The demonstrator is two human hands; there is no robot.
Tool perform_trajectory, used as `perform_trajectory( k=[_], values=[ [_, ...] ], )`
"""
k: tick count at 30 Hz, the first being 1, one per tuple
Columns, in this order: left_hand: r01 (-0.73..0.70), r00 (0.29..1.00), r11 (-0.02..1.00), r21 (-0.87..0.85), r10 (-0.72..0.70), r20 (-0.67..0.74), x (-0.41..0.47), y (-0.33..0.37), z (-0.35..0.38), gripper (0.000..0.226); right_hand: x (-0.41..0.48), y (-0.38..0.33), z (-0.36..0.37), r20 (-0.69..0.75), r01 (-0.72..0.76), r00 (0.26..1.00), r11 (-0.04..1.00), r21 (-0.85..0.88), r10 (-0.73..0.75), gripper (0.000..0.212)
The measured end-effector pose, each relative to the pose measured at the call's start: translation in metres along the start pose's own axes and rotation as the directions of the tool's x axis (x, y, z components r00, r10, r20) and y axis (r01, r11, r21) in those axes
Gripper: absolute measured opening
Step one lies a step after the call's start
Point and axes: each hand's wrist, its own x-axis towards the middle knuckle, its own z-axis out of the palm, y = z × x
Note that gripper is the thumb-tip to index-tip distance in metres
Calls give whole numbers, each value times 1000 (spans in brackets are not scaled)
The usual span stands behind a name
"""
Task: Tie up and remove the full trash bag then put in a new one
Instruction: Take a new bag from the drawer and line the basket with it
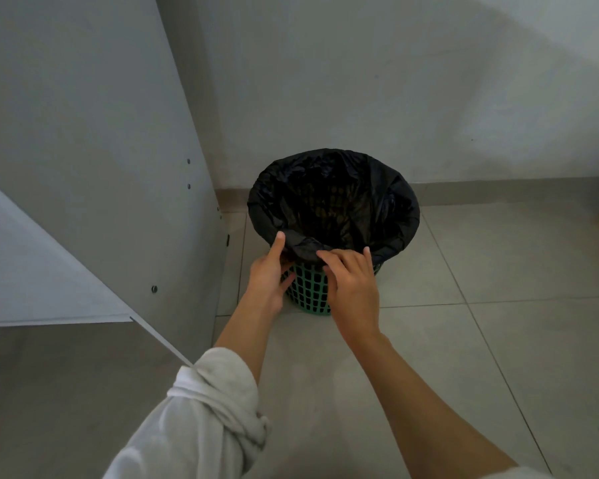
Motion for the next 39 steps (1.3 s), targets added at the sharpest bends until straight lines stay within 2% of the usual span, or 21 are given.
perform_trajectory(
  k=[4, 8, 13, 20, 25, 27, 30, 32, 35, 39],
  values=[
    [129, 992, 983, -131, -126, 32, 0, 4, 14, 44, 0, 14, -8, -15, -23, 1000, 999, -23, 22, 30],
    [199, 979, 964, -175, -188, 76, -1, -1, 29, 42, 2, 25, -14, 11, -49, 999, 999, 6, 49, 34],
    [162, 986, 948, -275, -165, 14, 3, -4, 40, 33, 4, 28, -21, 34, -11, 999, 1000, 21, 10, 38],
    [149, 987, 940, -308, -160, -12, 0, -1, 47, 35, 4, 30, -20, 35, -3, 999, 1000, -14, 4, 41],
    [173, 985, 920, -353, -151, 87, 0, -10, 39, 37, -3, 31, -21, 79, 44, 996, 994, -100, -36, 45],
    [141, 990, 938, -316, -130, 56, 1, -11, 36, 30, -4, 30, -22, 74, 49, 996, 993, -107, -41, 34],
    [46, 993, 989, -138, -60, -98, 2, -8, 33, 17, -1, 25, -22, 64, 18, 998, 995, -99, -12, 26],
    [-29, 982, 999, 29, 34, -184, 3, -6, 31, 25, 4, 24, -21, 45, 1, 999, 997, -83, 3, 25],
    [-85, 971, 958, 275, 141, -193, 6, 0, 29, 31, 11, 26, -19, 50, -8, 999, 999, -46, 10, 23],
    [2, 993, 992, 126, 13, -118, 1, 5, 33, 16, 18, 28, -25, 184, -19, 983, 1000, -15, 21, 30]
  ],
)
